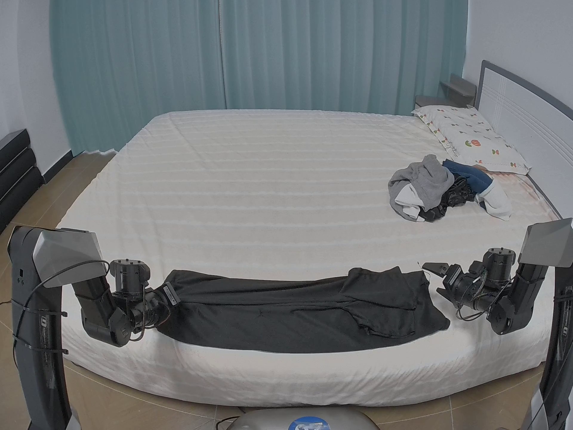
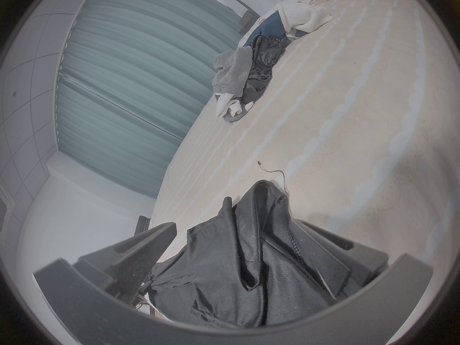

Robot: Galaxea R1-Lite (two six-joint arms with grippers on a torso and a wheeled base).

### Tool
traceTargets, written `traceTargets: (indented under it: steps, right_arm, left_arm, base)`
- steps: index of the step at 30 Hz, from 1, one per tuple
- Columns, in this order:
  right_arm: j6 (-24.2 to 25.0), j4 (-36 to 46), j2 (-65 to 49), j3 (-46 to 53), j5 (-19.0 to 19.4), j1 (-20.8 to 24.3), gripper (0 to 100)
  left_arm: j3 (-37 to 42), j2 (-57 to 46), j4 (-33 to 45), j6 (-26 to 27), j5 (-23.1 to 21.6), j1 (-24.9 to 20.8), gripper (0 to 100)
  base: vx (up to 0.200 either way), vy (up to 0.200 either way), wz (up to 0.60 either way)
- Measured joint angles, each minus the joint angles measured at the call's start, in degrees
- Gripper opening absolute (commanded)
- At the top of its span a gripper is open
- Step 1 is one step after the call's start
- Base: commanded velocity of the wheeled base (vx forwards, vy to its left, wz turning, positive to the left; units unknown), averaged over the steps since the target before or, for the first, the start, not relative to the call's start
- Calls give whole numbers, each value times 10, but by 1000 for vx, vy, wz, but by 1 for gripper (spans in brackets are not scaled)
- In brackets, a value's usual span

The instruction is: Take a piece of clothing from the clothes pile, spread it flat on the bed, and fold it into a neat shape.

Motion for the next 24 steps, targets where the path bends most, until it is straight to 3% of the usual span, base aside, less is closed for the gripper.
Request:
traceTargets:
  steps: [5,6,24]
  right_arm:
    - [0,0,0,0,0,0,100]
    - [0,0,0,0,0,0,100]
    - [1,0,0,-3,0,0,100]
  left_arm:
    - [1,-5,0,-1,0,1,0]
    - [2,-5,0,-1,0,0,100]
    - [-3,-10,-7,-6,20,-37,100]
  base:
    - [0,0,0]
    - [0,0,0]
    - [0,0,0]
